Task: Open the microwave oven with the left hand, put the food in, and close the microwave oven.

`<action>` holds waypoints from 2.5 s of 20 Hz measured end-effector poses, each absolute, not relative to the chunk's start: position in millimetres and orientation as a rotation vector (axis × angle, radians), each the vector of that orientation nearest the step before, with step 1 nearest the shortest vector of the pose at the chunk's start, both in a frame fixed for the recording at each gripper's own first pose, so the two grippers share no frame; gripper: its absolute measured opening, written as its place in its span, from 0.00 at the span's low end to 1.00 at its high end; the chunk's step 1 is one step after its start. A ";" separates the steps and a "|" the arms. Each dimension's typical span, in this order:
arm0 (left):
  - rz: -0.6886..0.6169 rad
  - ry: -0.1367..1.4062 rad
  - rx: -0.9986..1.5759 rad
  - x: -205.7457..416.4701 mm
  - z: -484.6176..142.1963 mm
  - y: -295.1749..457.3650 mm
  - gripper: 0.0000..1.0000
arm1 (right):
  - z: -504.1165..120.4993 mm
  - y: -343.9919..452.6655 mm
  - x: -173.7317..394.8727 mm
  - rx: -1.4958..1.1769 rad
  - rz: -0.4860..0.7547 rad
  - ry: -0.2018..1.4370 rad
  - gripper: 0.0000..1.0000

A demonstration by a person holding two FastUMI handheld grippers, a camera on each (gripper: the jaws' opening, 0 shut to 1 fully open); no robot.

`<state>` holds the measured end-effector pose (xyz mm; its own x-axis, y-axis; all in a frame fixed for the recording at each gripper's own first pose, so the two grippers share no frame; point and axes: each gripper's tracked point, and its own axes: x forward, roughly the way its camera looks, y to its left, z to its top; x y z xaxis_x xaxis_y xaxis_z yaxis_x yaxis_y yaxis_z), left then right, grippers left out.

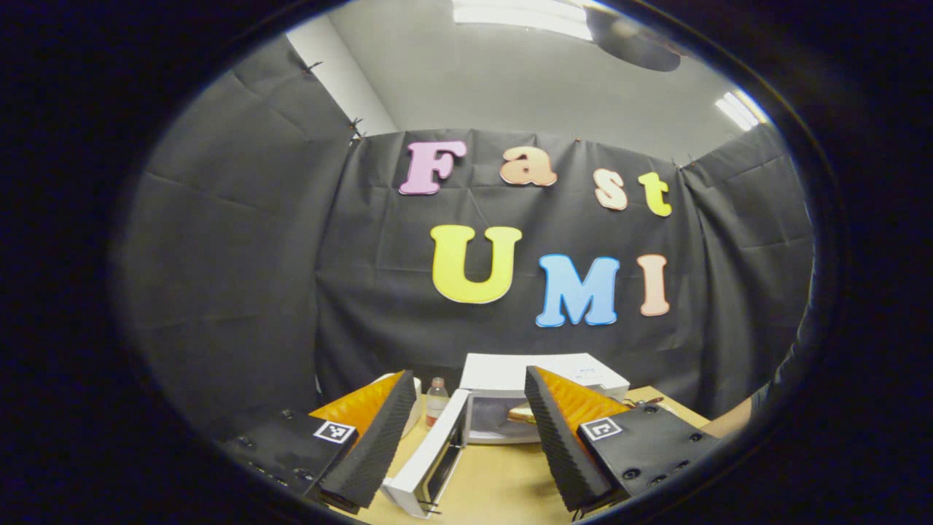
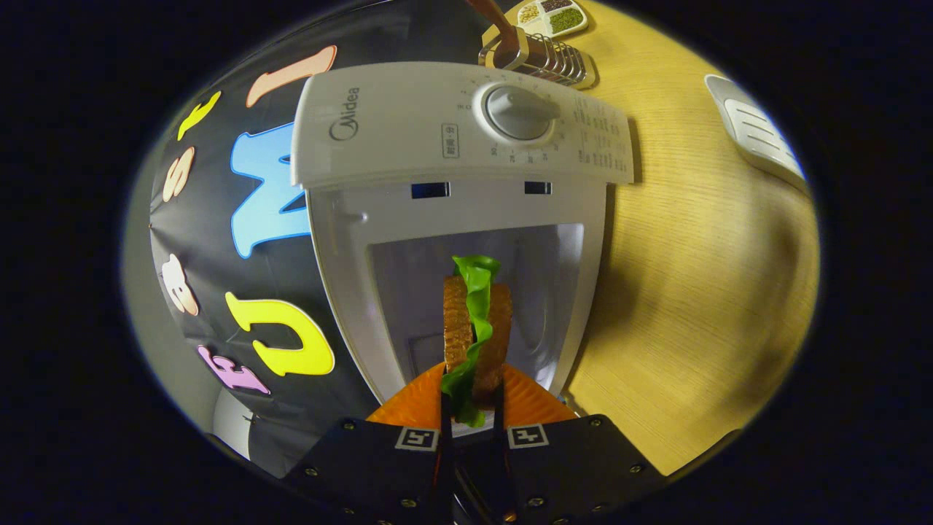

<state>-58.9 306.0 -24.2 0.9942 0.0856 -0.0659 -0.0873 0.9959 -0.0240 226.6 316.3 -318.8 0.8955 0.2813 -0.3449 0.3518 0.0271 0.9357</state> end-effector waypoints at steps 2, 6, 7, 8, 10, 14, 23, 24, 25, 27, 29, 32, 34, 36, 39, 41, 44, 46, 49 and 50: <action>0.135 0.077 -0.025 -69.5 -29.9 323.5 0.96 | -334.8 320.2 245.3 1.568 -0.113 0.489 0.20; 0.205 0.128 -0.024 -87.9 -43.4 347.2 0.96 | -367.0 325.7 277.1 1.590 -0.272 0.440 0.20; 0.215 0.138 -0.024 -90.8 -44.8 349.9 0.96 | -369.5 326.2 284.5 1.594 -0.301 0.419 0.20; 0.226 0.145 -0.019 -93.3 -45.1 353.6 0.96 | -371.6 327.7 292.3 1.599 -0.319 0.407 0.20; 0.240 0.158 -0.005 -94.5 -48.7 356.3 0.96 | -377.5 331.2 304.0 1.562 -0.339 0.409 0.21; 0.215 0.168 -0.012 -86.8 -52.5 349.1 0.96 | -383.6 339.1 308.7 1.476 -0.335 0.485 0.35; 0.015 0.125 -0.040 -28.2 -52.8 284.7 0.97 | -345.3 322.6 221.8 1.158 -0.077 0.620 0.98; -0.005 0.123 -0.046 -21.8 -53.2 276.5 0.97 | -337.6 313.4 208.4 1.103 -0.048 0.619 0.98; -0.023 0.122 -0.050 -17.5 -54.6 268.9 0.97 | -327.3 301.3 194.8 1.044 -0.024 0.609 0.98; -0.042 0.118 -0.052 -11.5 -58.1 256.6 0.97 | -304.2 275.7 170.3 0.893 0.036 0.580 0.98; -0.049 0.120 -0.058 -6.8 -63.6 245.6 0.96 | -267.6 252.3 147.0 0.728 0.103 0.521 0.98; -0.053 0.132 -0.084 -3.5 -75.0 226.9 0.97 | -209.2 208.0 115.5 0.516 0.151 0.387 0.98; -0.067 0.092 -0.103 -3.8 -70.6 211.5 0.96 | -168.8 184.0 95.4 0.355 0.163 0.282 0.98; -0.078 0.092 -0.130 -5.0 -74.7 197.4 0.96 | -136.2 160.9 72.6 0.206 0.148 0.195 0.98; -0.087 0.132 -0.159 -0.5 -84.8 177.0 0.95 | -95.5 134.6 43.3 0.051 0.117 0.084 0.97; -0.059 0.138 -0.156 -1.0 -80.8 176.5 0.96 | -82.5 123.6 29.4 0.011 0.102 0.054 0.97; -0.019 0.163 -0.114 -6.7 -84.6 178.5 0.96 | -64.4 117.6 19.7 -0.010 0.092 0.021 0.97; -0.003 0.185 -0.092 -10.9 -89.5 179.7 0.97 | -63.1 120.1 16.2 -0.007 0.107 0.015 0.97; -0.021 0.227 -0.074 -22.6 -102.3 184.0 0.92 | -65.1 129.9 8.6 0.019 0.133 0.043 0.97; -0.023 0.246 -0.062 -28.7 -106.6 189.8 0.89 | -64.8 131.6 7.2 0.019 0.129 0.052 0.97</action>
